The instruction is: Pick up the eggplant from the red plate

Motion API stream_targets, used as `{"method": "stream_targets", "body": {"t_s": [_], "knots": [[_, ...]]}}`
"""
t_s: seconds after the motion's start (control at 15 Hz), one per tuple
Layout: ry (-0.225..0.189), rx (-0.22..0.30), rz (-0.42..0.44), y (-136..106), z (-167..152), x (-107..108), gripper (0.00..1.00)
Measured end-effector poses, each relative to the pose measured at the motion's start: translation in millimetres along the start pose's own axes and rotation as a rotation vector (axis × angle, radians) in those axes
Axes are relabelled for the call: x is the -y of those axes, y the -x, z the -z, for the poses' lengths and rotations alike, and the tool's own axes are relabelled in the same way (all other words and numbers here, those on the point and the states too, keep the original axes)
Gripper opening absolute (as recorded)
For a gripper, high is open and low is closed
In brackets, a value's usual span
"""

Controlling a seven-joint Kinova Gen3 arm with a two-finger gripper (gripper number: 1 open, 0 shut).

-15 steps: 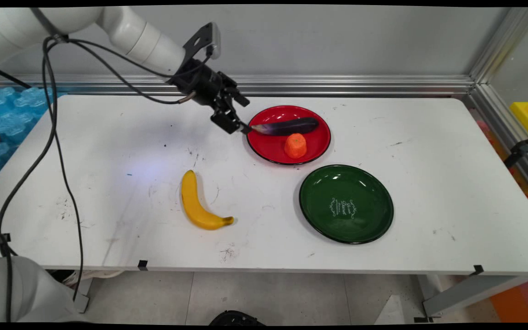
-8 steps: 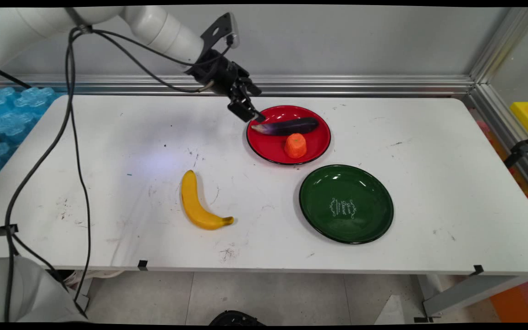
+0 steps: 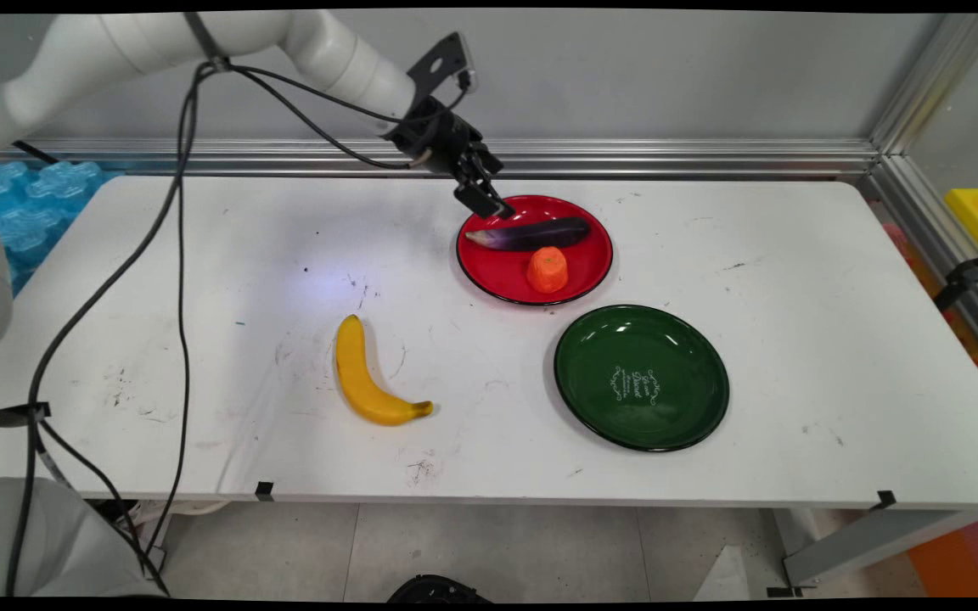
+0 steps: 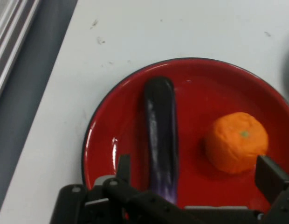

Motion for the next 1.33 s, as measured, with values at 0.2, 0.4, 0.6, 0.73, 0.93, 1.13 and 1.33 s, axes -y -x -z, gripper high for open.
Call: {"method": "stream_targets", "body": {"t_s": [0.2, 0.4, 0.6, 0.73, 0.93, 1.13, 1.33], "knots": [[-0.012, 0.004, -0.003, -0.6, -23.8, 7.4, 1.00], [-0.021, 0.009, -0.010, -0.1, -46.5, 12.4, 1.00], [-0.026, 0.010, -0.012, -0.3, -64.4, 15.7, 1.00], [-0.026, 0.013, -0.018, 0.2, -77.5, 17.4, 1.00], [-0.024, 0.016, -0.022, 0.9, -92.7, 19.4, 1.00], [-0.019, 0.021, -0.024, 2.5, -105.2, 20.8, 1.00], [-0.017, 0.025, -0.021, 4.3, -114.4, 22.3, 1.00]]}}
